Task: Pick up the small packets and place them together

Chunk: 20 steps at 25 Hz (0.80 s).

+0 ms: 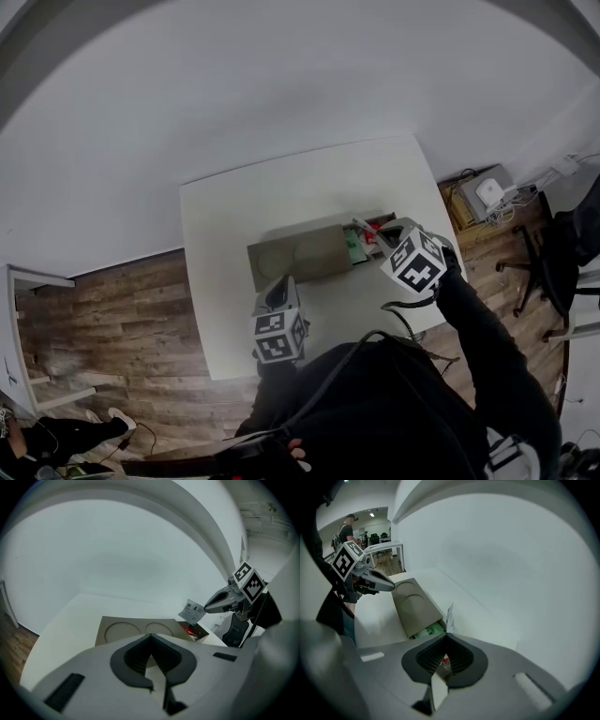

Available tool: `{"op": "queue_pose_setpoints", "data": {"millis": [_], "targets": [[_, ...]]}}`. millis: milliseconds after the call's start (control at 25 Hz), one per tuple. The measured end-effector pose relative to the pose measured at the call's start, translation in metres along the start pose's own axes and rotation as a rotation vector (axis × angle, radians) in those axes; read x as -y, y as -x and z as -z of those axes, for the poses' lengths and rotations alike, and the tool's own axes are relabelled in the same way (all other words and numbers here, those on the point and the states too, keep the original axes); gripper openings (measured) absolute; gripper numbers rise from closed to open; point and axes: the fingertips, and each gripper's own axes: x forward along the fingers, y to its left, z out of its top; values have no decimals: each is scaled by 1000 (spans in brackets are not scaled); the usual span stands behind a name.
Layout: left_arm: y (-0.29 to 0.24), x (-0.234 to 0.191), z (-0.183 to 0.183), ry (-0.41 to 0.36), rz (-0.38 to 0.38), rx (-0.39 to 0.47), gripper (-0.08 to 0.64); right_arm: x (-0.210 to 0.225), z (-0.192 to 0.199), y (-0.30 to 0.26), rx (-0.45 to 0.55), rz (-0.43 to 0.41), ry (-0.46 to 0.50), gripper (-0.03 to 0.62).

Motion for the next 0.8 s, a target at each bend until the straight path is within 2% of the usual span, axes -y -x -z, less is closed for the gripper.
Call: {"op": "queue_pose_setpoints", "data": {"millis": [200, 320, 480, 600, 800], "targets": [[8, -2, -5, 13, -8, 16, 0, -13, -47, 1, 101, 9, 68, 2], [13, -5, -7, 21, -12, 26, 0, -28, -80, -5, 156, 18, 141, 2], [27, -9, -6, 33, -30, 34, 0, -63, -116, -22, 191, -19, 250, 2], [33, -13, -5, 41, -43, 42, 0, -82, -137, -34, 217, -15, 323, 2], [45, -28, -3, 67, -84, 55, 0, -117, -160, -55, 241, -29, 445, 2]]}}
